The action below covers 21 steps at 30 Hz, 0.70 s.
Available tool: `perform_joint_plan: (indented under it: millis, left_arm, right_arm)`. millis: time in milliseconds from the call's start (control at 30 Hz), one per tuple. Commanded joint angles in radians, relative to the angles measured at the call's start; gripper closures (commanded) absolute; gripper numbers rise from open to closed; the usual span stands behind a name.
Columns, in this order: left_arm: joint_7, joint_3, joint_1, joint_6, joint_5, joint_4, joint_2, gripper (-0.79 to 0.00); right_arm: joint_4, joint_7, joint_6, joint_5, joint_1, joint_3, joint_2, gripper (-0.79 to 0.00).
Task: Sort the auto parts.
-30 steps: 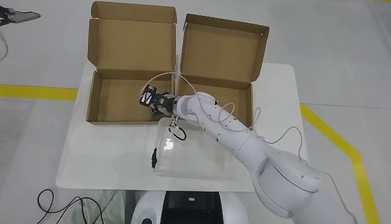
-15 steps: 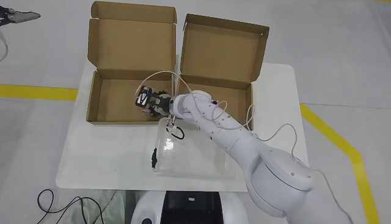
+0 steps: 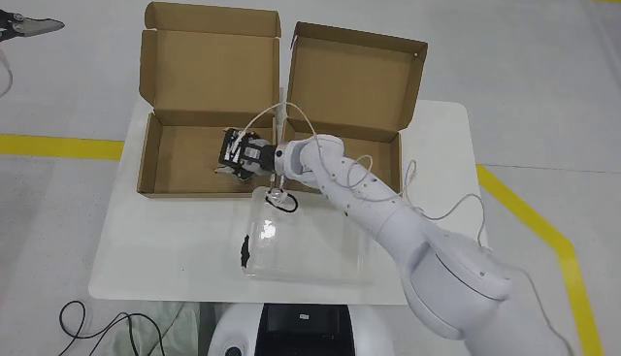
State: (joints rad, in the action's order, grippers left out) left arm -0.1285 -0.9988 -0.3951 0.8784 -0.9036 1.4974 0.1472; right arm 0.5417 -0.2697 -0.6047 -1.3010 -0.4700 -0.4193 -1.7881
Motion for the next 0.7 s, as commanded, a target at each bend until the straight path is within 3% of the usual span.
perform_joint_plan:
  millis: [0, 100, 367, 667]
  left_arm:
    - [0.0, 0.0, 0.0, 0.0, 0.0, 0.0, 0.0, -0.785]
    - [0.0, 0.0, 0.0, 0.0, 0.0, 0.0, 0.0, -0.785]
    - [0.0, 0.0, 0.0, 0.0, 0.0, 0.0, 0.0, -0.785]
    - [0.0, 0.0, 0.0, 0.0, 0.0, 0.0, 0.0, -0.785]
  right_arm:
    - [0.04, 0.001, -0.008, -0.015, -0.009, -0.012, 0.017, -0.646]
    - [0.107, 0.023, -0.037, -0.03, -0.027, -0.039, 0.048, -0.785]
    - [0.356, 0.146, -0.071, -0.052, -0.142, -0.179, 0.161, -0.785]
    - [0.73, 0.348, -0.097, -0.112, -0.406, -0.43, 0.301, -0.785]
